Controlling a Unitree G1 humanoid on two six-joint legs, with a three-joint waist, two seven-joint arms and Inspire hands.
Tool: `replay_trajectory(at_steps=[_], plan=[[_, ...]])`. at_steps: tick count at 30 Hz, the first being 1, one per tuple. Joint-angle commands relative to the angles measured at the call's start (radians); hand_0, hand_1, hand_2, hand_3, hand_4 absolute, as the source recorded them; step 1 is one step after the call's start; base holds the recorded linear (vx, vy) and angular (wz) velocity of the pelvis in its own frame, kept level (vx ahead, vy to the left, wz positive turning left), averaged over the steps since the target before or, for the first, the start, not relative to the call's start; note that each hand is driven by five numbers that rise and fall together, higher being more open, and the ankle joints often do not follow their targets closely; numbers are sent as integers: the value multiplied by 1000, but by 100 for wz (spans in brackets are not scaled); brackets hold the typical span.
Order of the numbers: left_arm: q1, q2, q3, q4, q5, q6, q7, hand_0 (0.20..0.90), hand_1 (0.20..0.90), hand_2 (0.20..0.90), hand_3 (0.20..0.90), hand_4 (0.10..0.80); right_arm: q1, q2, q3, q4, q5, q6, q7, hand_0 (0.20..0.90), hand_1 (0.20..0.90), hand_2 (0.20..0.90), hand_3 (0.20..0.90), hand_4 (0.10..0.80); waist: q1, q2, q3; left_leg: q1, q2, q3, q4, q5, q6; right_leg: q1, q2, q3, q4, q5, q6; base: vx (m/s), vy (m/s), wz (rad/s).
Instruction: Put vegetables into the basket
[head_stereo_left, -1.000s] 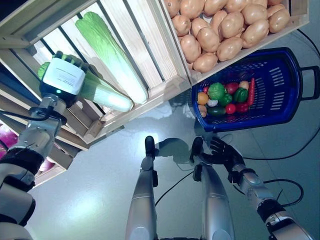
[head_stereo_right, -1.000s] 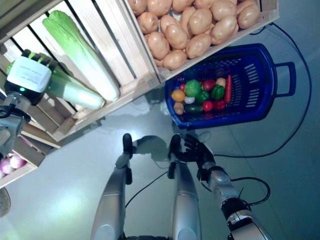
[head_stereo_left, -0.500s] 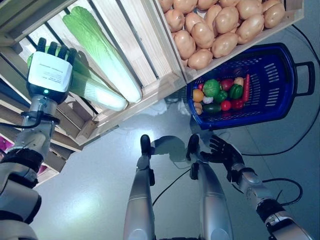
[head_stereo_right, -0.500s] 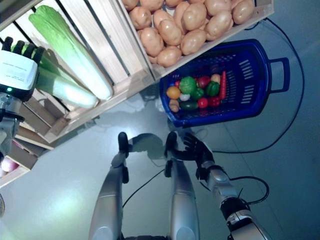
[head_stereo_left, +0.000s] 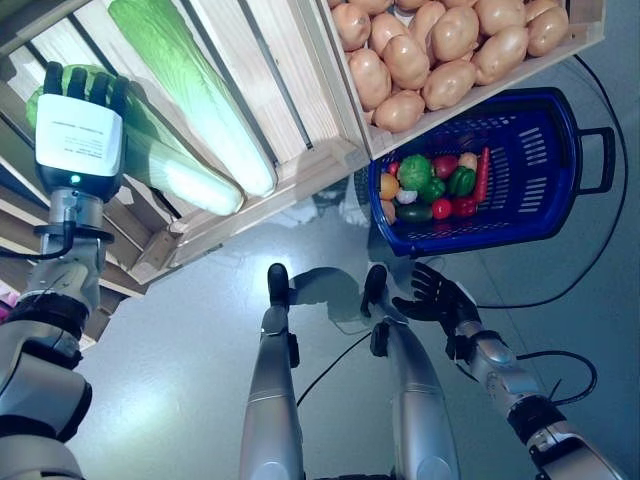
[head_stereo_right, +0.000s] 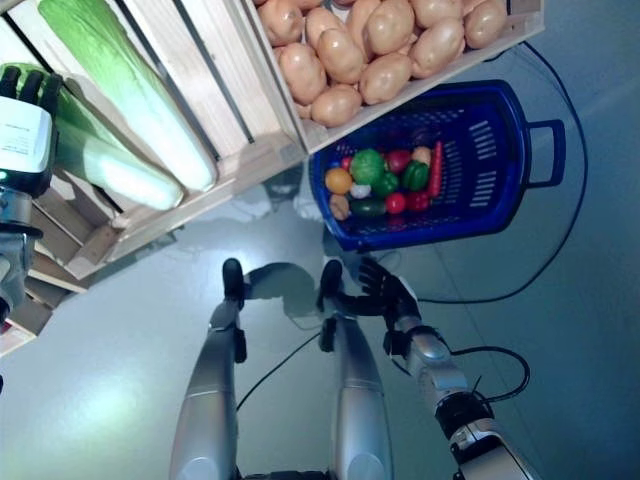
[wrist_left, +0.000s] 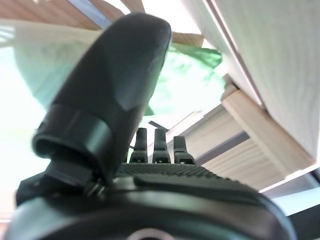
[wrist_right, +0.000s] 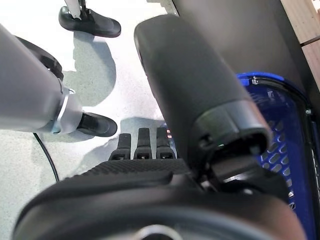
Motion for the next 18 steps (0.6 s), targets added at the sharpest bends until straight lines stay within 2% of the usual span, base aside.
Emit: replay_trajectory(at_steps=[1, 12, 18], plan=[[-139, 21, 77, 13, -29, 37, 65, 300, 300, 300, 300, 400, 53, -43, -7, -77, 12, -63, -34, 900, 900, 900, 900, 800, -15, 19, 1, -70, 12, 15, 81, -15, -11, 64, -15, 11, -7, -31, 32, 0, 0, 0], [-134, 17, 87, 5, -44, 39, 92, 300, 300, 300, 300, 400, 53, -42, -9, -66, 9, -75, -32, 900, 900, 900, 900, 800, -15, 20, 1, -59, 13, 18, 69, -9, -17, 79, -14, 9, -20, -30, 32, 0, 0, 0], [-123, 37, 119, -20, -62, -1, 136, 300, 300, 300, 300, 400, 65, -42, -10, -74, 17, -91, -37, 900, 900, 900, 900, 800, -16, 13, 1, -7, 12, 28, 37, 0, -23, 139, -8, 1, -66, -20, 35, 2, -5, 0]])
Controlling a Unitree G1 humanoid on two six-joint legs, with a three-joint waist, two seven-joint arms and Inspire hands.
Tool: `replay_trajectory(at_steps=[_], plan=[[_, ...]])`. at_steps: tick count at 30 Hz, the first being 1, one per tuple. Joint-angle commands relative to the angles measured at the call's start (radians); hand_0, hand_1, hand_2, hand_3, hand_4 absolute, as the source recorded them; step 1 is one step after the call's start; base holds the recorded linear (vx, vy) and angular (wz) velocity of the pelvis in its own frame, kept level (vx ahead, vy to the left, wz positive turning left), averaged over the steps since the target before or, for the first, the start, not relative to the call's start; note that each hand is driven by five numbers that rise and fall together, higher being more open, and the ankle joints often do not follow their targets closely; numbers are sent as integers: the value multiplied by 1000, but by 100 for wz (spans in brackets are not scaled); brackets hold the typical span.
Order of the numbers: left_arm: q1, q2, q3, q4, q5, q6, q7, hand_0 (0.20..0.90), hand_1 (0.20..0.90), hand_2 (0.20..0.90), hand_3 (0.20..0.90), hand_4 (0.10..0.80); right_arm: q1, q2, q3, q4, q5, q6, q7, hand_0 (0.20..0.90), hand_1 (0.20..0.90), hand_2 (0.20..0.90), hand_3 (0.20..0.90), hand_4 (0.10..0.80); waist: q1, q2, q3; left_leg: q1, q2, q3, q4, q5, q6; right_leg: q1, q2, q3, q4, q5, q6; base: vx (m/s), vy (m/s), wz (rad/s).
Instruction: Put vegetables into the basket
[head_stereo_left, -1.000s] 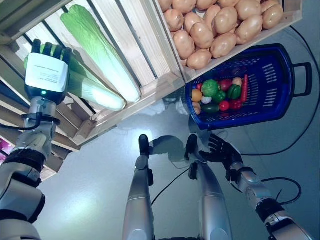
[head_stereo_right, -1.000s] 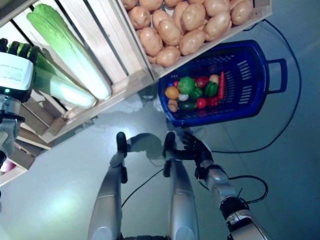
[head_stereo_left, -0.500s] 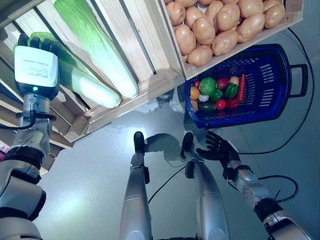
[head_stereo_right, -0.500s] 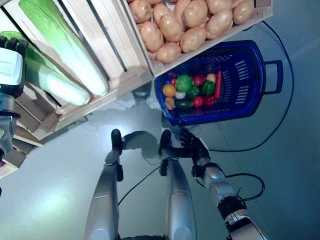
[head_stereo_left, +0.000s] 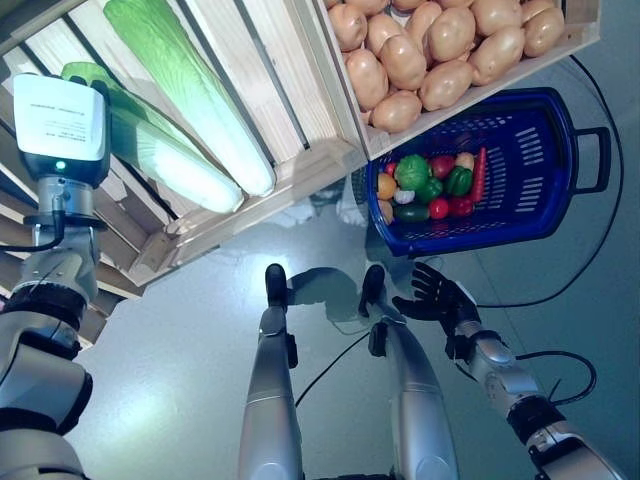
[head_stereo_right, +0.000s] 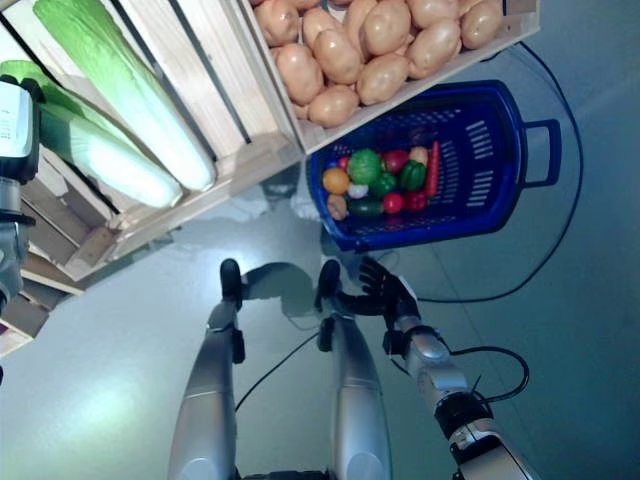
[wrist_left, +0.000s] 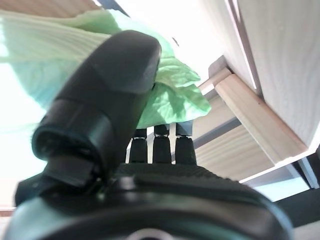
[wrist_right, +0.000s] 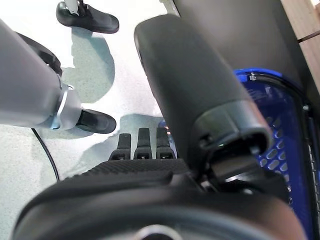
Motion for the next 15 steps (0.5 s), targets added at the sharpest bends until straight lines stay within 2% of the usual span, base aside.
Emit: replay_trajectory(at_steps=[1, 4, 9, 15], plan=[[-79, 44, 119, -46, -70, -20, 118, 300, 300, 300, 300, 400, 69, -46, -14, -72, 15, -86, -30, 900, 900, 900, 900, 800, -8, 27, 1, -7, 11, 30, 29, 3, -24, 141, -6, -1, -80, -21, 41, 33, -25, -1], [-66, 44, 143, -77, -117, -57, 149, 300, 300, 300, 300, 400, 79, -42, -15, -74, 22, -86, -31, 900, 900, 900, 900, 800, -7, 26, 1, 35, 11, 33, 4, 9, -28, 184, -4, -9, -110, -14, 43, 44, -34, -1], [10, 27, 225, -166, -201, -126, 155, 300, 300, 300, 300, 400, 99, -25, -22, -73, 39, -91, -32, 900, 900, 900, 900, 800, 10, 28, 1, 120, 4, 31, -36, 13, -30, 275, -4, -32, -155, -11, 42, 48, -53, -1], [199, -11, 333, -338, -270, -234, 96, 300, 300, 300, 300, 400, 150, -2, -45, -111, 41, -122, -22, 900, 900, 900, 900, 800, 36, 28, 1, 269, -3, 24, -90, 9, -28, 430, -2, -56, -217, -10, 44, 69, -59, -1]])
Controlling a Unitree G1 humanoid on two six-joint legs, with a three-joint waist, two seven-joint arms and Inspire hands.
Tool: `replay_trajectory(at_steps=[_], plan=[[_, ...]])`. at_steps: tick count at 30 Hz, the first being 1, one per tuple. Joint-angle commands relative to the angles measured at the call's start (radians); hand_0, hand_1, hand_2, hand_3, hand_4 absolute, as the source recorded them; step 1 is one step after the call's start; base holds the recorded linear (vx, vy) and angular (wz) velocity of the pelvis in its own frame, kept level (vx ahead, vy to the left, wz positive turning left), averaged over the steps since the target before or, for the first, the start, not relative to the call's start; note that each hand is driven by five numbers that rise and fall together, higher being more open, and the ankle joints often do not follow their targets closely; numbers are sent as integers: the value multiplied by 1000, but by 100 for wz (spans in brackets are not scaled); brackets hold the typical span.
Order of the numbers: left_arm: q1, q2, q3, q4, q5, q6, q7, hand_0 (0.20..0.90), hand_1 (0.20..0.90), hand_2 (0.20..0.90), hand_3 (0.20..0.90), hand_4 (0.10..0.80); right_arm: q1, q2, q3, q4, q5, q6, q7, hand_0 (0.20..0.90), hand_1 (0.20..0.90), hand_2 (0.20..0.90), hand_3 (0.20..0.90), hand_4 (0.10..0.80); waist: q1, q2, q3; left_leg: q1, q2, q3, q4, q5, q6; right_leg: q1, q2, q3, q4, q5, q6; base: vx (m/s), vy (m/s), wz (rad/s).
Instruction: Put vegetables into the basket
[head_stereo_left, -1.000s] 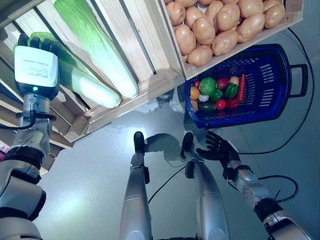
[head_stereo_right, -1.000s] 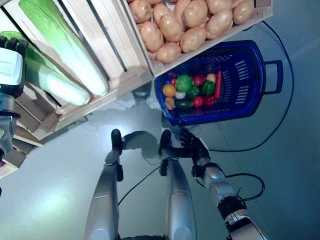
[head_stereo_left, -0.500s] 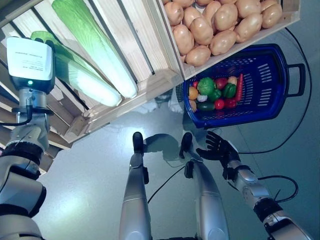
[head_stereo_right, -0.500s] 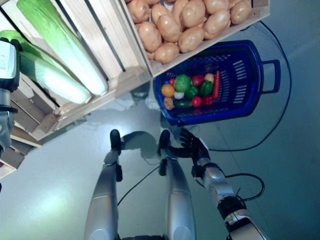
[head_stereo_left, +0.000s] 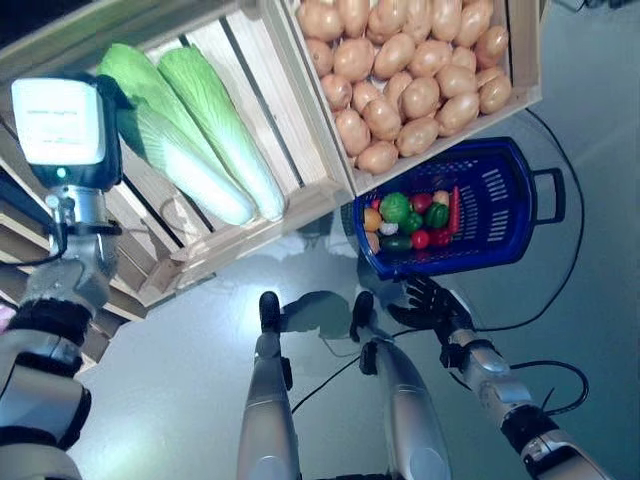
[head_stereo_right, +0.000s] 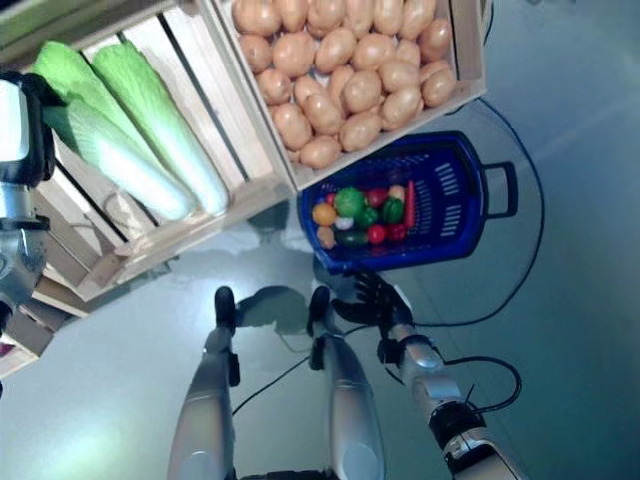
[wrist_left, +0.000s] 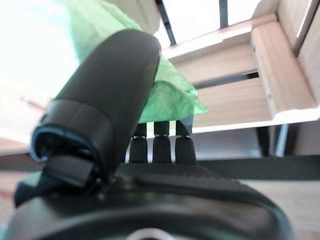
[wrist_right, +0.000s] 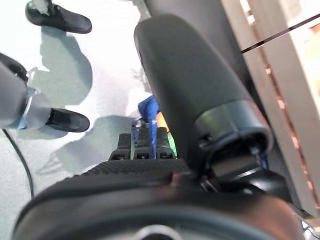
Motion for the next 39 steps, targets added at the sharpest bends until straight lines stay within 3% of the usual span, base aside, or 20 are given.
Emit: replay_trajectory(at_steps=[1, 4, 10, 16, 21, 26, 32, 39], plan=[[37, -3, 162, -128, -117, -71, 39, 300, 300, 300, 300, 400, 87, -43, -58, -126, 45, -114, -15, 900, 900, 900, 900, 800, 21, 45, 1, 12, -21, 23, 42, -10, -13, 190, -28, -30, -127, -4, 45, 74, -38, 5], [179, -57, 244, -218, -213, -136, -11, 300, 300, 300, 300, 400, 129, -30, -92, -198, 25, -152, -14, 900, 900, 900, 900, 800, 31, 52, -11, 102, -24, 22, 1, -11, -13, 284, -31, -44, -170, -1, 50, 99, -29, 8], [400, -200, 331, -351, -308, -177, -100, 300, 300, 300, 300, 400, 220, -35, -174, -409, -26, -173, 7, 900, 900, 900, 900, 800, 32, 46, -75, 204, -27, 20, -58, -9, -6, 400, -31, -60, -242, 15, 61, 101, -29, 6], [527, -325, 367, -425, -496, -214, -286, 300, 300, 300, 300, 400, 293, -69, -237, -617, -62, -162, 78, 900, 900, 900, 900, 800, 27, 48, -121, 282, -28, 27, -104, -8, -1, 491, -23, -62, -294, 17, 66, 90, 5, 5], [566, -397, 352, -447, -595, -181, -410, 300, 300, 300, 300, 400, 300, -95, -254, -720, -57, -148, 170, 900, 900, 900, 900, 800, 28, 49, -161, 315, -26, 30, -121, -7, -1, 539, -22, -67, -320, 21, 68, 84, 8, 4], [577, -447, 330, -445, -664, -116, -504, 300, 300, 300, 300, 400, 279, -135, -245, -816, -16, -72, 259, 900, 900, 900, 900, 800, 33, 47, -207, 352, -24, 32, -147, -3, -2, 579, -21, -67, -357, 35, 71, 80, 1, 0], [542, -483, 276, -415, -729, -62, -542, 300, 300, 300, 300, 400, 212, -150, -175, -856, -8, -14, 302, 900, 900, 900, 900, 800, 49, 49, -243, 376, -26, 25, -154, -11, 1, 610, -15, -75, -368, 29, 67, 61, -14, 0], [531, -525, 276, -377, -850, -24, -604, 300, 300, 300, 300, 400, 154, -166, -136, -853, -50, 32, 333, 900, 900, 900, 900, 800, 64, 45, -282, 405, -23, 19, -161, -20, 0, 639, -7, -79, -380, 27, 63, 52, -29, 1]])
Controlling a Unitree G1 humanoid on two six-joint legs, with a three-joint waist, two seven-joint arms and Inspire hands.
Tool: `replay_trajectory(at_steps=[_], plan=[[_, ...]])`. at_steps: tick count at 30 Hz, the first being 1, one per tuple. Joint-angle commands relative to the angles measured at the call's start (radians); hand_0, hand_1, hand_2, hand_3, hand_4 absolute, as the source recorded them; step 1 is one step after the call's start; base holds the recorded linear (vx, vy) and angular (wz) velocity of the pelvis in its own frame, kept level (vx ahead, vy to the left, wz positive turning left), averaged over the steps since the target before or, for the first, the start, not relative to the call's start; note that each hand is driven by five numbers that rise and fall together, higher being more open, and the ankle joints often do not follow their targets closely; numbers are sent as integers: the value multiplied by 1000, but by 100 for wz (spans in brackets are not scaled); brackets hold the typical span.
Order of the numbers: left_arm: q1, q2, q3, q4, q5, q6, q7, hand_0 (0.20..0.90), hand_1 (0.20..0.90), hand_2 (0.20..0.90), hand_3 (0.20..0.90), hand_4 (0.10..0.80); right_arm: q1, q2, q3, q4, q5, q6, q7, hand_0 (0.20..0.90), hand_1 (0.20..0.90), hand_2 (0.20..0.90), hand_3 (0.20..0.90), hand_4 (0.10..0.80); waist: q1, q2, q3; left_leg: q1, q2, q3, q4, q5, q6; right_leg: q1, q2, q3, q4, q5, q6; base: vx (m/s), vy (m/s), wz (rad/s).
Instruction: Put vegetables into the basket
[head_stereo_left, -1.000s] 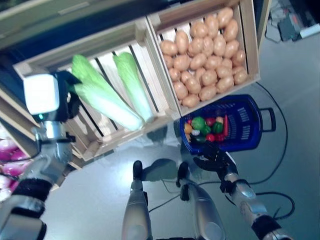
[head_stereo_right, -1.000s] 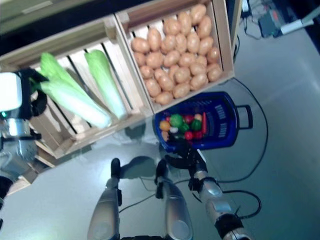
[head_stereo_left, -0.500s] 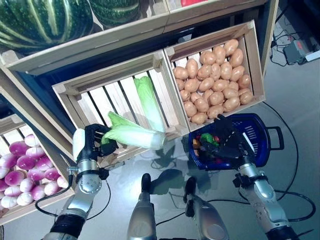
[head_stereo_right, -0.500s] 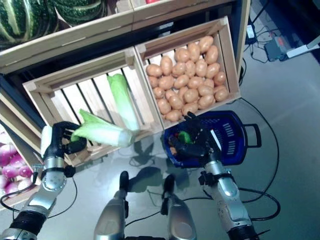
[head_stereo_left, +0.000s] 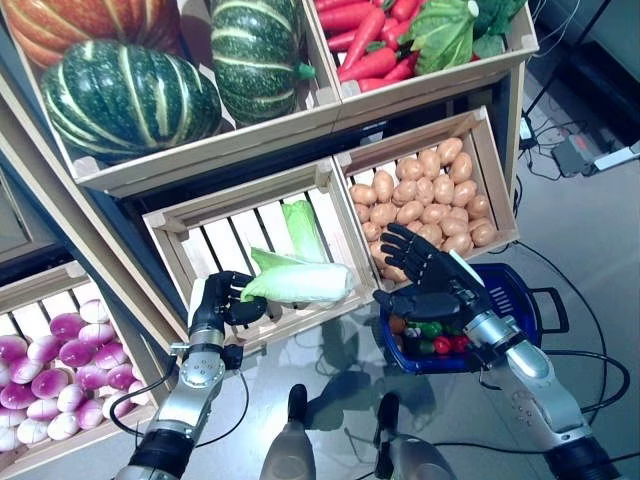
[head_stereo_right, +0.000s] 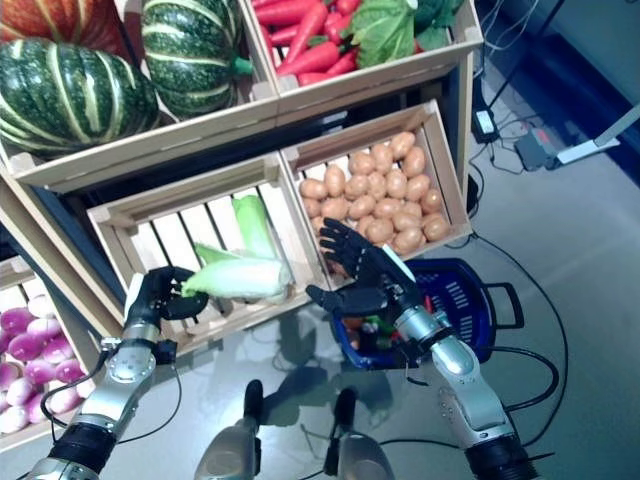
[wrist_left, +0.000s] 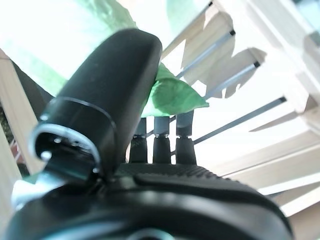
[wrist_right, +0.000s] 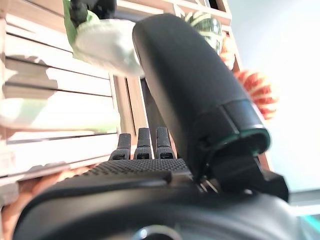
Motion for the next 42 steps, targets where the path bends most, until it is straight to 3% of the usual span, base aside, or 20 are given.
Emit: replay_trajectory(at_steps=[1, 12, 20, 26, 34, 42], plan=[[-50, 17, 26, -2, -78, -50, -30, 300, 300, 300, 300, 400, -47, -23, 28, -127, -8, -45, 52, 900, 900, 900, 900, 800, 7, -66, -133, -43, -18, 13, 41, -17, -21, 86, -38, -29, 6, -50, 8, 35, -14, 4], [-44, -59, 15, 18, -326, 48, -154, 300, 300, 300, 300, 400, -110, -5, 38, -128, -5, -34, 51, 900, 900, 900, 900, 800, 13, -58, -171, -11, -14, 11, 24, -19, -23, 112, -41, -30, -15, -43, 13, 3, -1, 0], [-51, -77, 0, 17, -335, 60, -198, 300, 300, 300, 300, 400, -131, 16, 41, -115, 25, -37, 44, 900, 900, 900, 900, 800, 14, -54, -192, 14, -17, 6, 11, -26, -22, 122, -45, -25, -22, -40, 19, 0, 0, 0], [-57, -70, -24, -3, -261, 59, -219, 300, 300, 300, 300, 400, -140, 50, 53, -104, 60, -35, 36, 900, 900, 900, 900, 800, 18, -48, -205, 28, -19, -1, 5, -31, -21, 123, -47, -22, -22, -39, 23, 0, 0, 0], [-64, -58, -44, -18, -223, 62, -240, 300, 300, 300, 300, 400, -143, 69, 96, -90, 200, 123, 156, 900, 900, 900, 900, 800, 20, -46, -213, 40, -21, -11, -3, -35, -20, 124, -50, -18, -22, -36, 27, 0, 0, 0], [-78, -56, -90, -22, -221, 73, -286, 300, 300, 300, 300, 400, -164, 100, 168, -58, 319, 169, 270, 900, 900, 900, 900, 800, 31, -46, -227, 48, -26, -21, -8, -42, -22, 126, -54, -28, -22, -31, 32, 0, 0, 0]])
